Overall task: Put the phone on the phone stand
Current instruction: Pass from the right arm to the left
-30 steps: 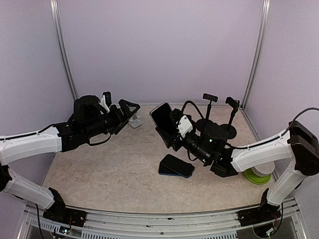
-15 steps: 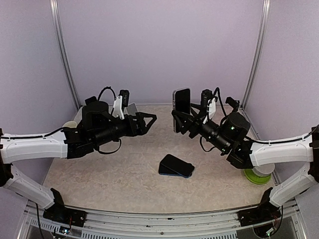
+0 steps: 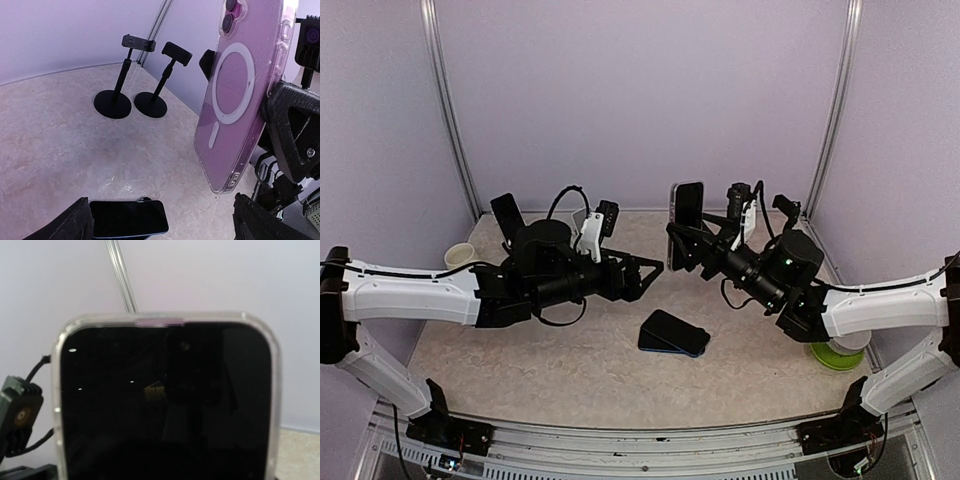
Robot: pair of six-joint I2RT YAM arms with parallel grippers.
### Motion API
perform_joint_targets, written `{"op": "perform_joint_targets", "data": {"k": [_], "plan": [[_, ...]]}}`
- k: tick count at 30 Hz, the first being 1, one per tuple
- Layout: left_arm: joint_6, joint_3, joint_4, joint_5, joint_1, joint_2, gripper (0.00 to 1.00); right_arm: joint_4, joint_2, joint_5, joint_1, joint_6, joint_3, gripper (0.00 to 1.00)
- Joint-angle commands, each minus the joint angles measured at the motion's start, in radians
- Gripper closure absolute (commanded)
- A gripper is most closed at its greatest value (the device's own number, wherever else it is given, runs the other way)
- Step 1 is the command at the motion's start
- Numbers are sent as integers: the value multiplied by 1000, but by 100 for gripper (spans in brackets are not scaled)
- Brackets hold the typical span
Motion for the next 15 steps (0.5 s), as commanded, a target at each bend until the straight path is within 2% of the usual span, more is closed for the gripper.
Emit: {"op": "perform_joint_targets", "data": {"k": [1,6,10,15], "plan": [[38,51,31,14,-18,30,6,96,1,-21,-5,37,-4,51],[63,85,19,-2,-43,65,8,105,22,-33,-5,61,0,51],[63,100,17,-8,-45,80,13,108,31,-59,-5,88,4,52],[104,125,11,-22,-53,96,31,93,32,-66,-3,118,6,53]]}}
